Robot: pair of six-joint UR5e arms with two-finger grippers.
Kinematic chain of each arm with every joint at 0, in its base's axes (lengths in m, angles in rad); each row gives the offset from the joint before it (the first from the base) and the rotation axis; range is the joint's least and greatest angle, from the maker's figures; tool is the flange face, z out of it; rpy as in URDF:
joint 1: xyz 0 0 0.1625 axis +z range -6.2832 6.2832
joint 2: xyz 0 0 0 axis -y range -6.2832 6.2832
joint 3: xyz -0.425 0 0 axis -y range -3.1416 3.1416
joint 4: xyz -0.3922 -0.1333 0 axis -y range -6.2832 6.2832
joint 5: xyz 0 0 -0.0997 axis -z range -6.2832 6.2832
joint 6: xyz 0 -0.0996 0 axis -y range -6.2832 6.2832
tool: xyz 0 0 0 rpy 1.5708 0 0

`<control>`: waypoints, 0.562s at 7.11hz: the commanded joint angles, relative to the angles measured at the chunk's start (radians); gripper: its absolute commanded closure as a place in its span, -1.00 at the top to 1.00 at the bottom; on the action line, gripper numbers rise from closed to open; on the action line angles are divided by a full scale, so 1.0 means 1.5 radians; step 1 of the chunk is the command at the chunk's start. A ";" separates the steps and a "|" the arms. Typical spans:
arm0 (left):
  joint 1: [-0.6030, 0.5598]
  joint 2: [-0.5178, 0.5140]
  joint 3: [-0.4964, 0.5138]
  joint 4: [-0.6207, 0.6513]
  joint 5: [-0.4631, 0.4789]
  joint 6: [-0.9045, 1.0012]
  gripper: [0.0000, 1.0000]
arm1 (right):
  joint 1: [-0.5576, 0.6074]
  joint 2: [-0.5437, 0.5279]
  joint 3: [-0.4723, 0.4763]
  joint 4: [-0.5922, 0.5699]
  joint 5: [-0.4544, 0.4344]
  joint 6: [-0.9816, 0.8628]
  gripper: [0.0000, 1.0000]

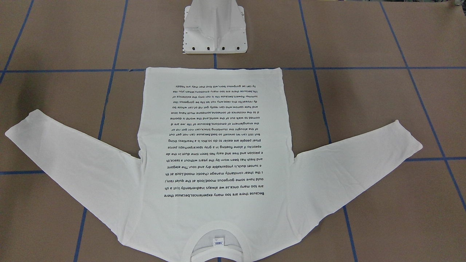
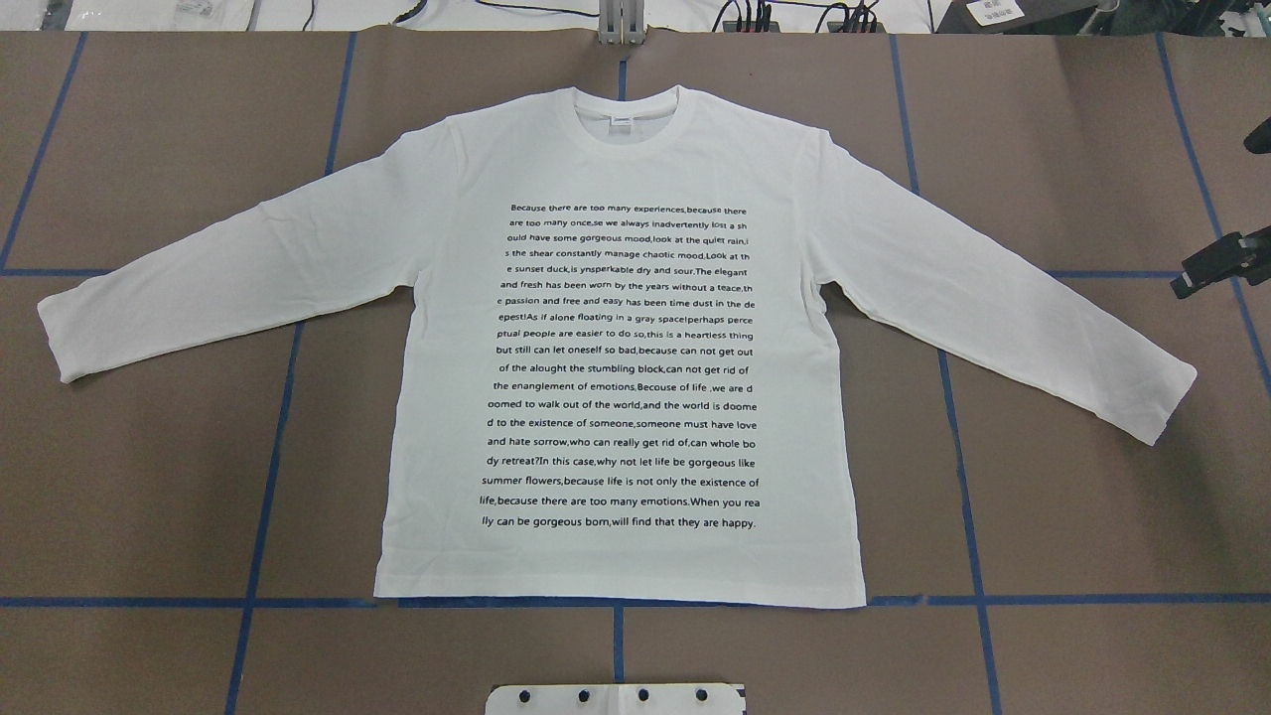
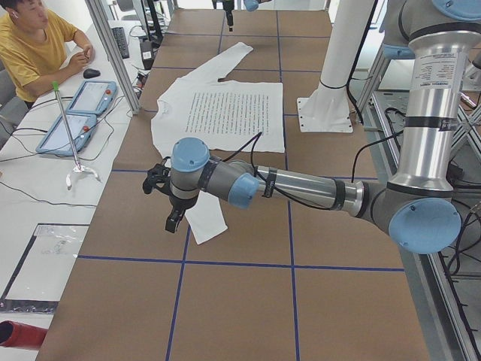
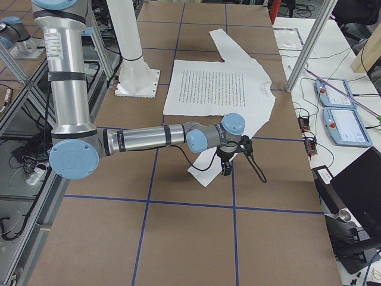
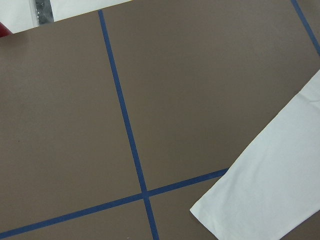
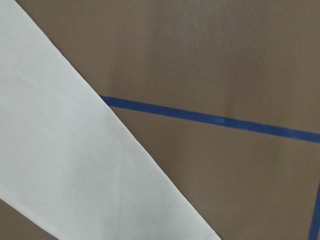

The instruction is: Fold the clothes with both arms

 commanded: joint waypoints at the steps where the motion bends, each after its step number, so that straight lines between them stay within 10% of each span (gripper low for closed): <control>1: 0.005 0.000 0.000 -0.003 -0.007 -0.013 1.00 | -0.033 -0.030 -0.020 0.058 -0.008 0.169 0.96; 4: 0.007 0.001 0.001 -0.014 -0.040 -0.014 0.99 | -0.040 -0.056 -0.049 0.117 -0.016 0.277 0.83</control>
